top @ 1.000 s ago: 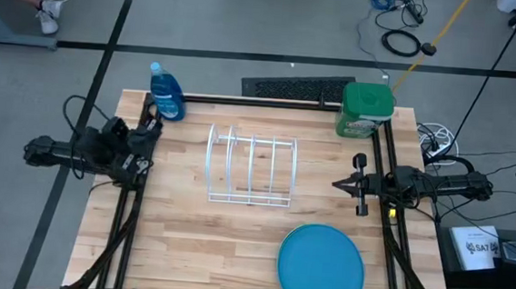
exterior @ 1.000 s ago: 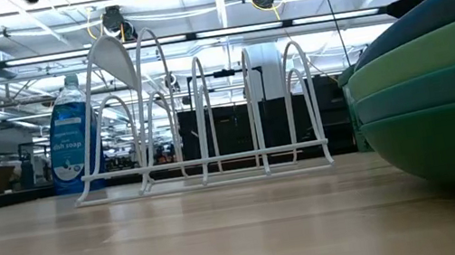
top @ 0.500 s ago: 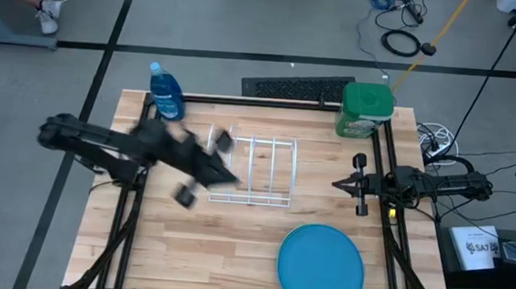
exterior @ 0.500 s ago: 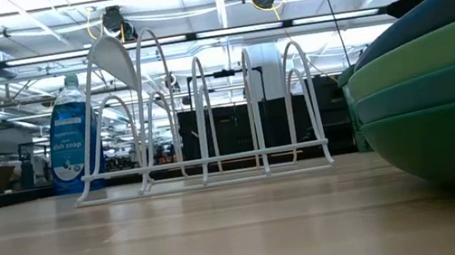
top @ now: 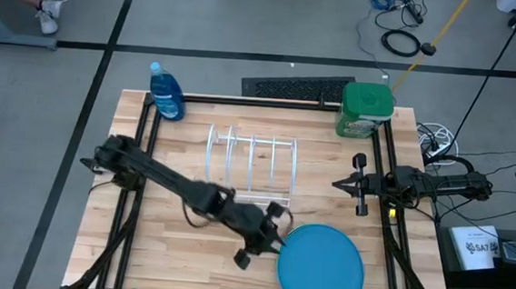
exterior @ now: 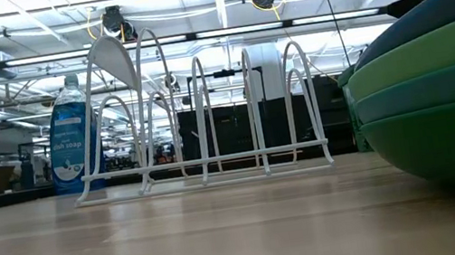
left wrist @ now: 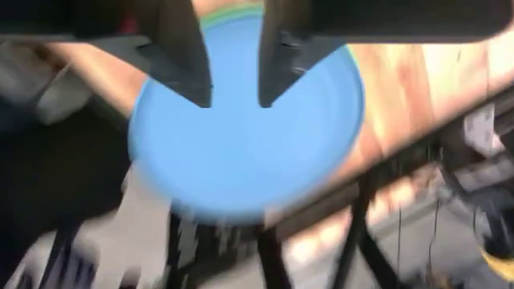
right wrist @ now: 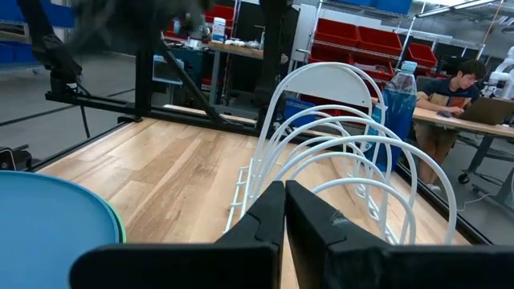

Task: Sort dishes
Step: Put the blue plate in the dish rack

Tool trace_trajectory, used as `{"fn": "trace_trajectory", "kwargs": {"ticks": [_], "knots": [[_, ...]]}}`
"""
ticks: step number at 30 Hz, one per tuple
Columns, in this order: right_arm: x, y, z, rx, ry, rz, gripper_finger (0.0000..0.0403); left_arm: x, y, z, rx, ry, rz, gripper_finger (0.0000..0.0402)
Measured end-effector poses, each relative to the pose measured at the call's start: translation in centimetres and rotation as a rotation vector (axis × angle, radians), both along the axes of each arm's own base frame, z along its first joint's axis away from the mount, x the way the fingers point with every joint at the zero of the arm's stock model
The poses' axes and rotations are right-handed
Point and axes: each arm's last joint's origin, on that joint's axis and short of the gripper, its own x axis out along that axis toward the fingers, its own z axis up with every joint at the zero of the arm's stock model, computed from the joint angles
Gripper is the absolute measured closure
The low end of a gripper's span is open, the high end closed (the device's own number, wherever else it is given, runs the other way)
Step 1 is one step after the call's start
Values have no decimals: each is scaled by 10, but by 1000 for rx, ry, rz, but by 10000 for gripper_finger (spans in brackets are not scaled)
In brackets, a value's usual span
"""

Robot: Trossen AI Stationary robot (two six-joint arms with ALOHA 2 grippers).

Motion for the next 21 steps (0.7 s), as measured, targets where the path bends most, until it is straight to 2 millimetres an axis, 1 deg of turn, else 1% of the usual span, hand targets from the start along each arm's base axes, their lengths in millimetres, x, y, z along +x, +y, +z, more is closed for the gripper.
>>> {"fn": "trace_trajectory", "kwargs": {"ticks": [2, 4, 7, 9, 11, 13, 17, 21], "knots": [[0, 0, 0, 0, 0, 0, 394, 2, -12, -14, 85, 6, -14, 250], [0, 0, 0, 0, 0, 0, 394, 3, -22, -24, 179, -12, -35, 231], [0, 0, 0, 0, 0, 0, 394, 8, -32, -44, 292, -12, -82, 221], [0, 0, 0, 0, 0, 0, 394, 14, -36, -59, 331, -2, -93, 220], [0, 0, 0, 0, 0, 0, 394, 18, -40, -69, 340, -1, -95, 219], [0, 0, 0, 0, 0, 0, 394, 22, -44, -72, 332, -16, -101, 219], [0, 0, 0, 0, 0, 0, 394, 26, -47, -87, 302, 4, -150, 219], [0, 0, 0, 0, 0, 0, 394, 28, -46, -88, 272, 4, -177, 219]]}}
